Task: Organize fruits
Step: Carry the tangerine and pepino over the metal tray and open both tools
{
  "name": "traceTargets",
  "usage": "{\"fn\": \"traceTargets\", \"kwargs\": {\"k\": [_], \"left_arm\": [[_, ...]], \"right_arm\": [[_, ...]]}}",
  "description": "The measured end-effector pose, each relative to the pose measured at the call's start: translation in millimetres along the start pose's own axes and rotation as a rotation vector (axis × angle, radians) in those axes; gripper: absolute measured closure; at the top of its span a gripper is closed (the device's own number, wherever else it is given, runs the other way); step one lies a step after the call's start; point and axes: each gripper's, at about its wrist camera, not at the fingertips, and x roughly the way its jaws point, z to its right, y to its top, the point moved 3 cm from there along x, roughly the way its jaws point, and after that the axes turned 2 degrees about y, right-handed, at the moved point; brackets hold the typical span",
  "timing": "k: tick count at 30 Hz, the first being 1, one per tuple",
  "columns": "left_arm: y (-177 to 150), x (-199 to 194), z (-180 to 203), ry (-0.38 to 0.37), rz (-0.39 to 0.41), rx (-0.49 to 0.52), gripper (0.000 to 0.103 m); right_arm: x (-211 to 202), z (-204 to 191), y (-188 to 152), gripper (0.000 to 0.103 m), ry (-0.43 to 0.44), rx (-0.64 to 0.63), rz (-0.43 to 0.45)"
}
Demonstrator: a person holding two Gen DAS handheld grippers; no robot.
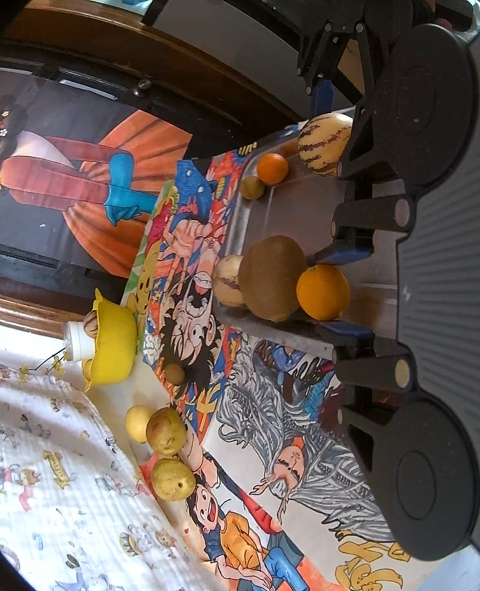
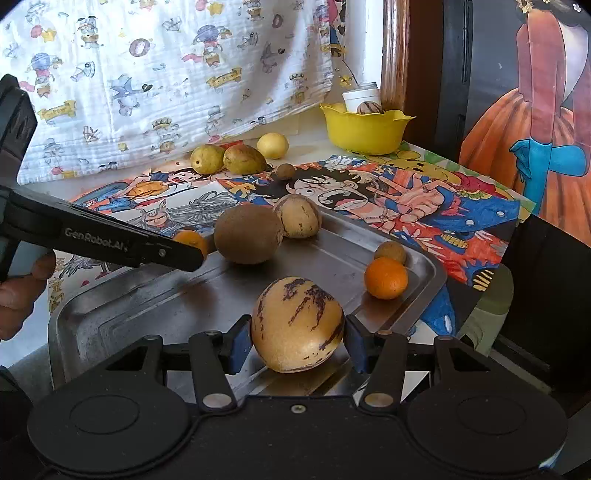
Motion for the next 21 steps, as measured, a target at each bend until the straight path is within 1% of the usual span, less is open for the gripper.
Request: {"fn": "traceTargets", "kwargs": {"k": [5, 7, 14, 17, 21], "left_arm": [[-3, 9, 2, 0.009, -0.02, 0.017, 0.067], [-2, 12, 3, 0.014, -0.015, 0.024, 0.067], [1, 16, 6, 0.017, -0.006, 0.046, 0.067], [1, 18, 8, 0.021, 0.0, 0.058, 0.067], [0, 18, 9, 0.022, 0.009, 0.073, 0.067]], "right_arm": [[2, 5, -1, 0.048, 0.001, 0.005, 0.019], [2, 5, -1, 0.048, -0.004, 0.004, 0.021], [7, 15, 0, 0.048, -0.063, 0.01, 0.037], [11, 13, 0, 0.048, -0.093, -0.013, 0.049], [12, 10, -2, 0.048, -0.11, -0.029, 0.064]]}}
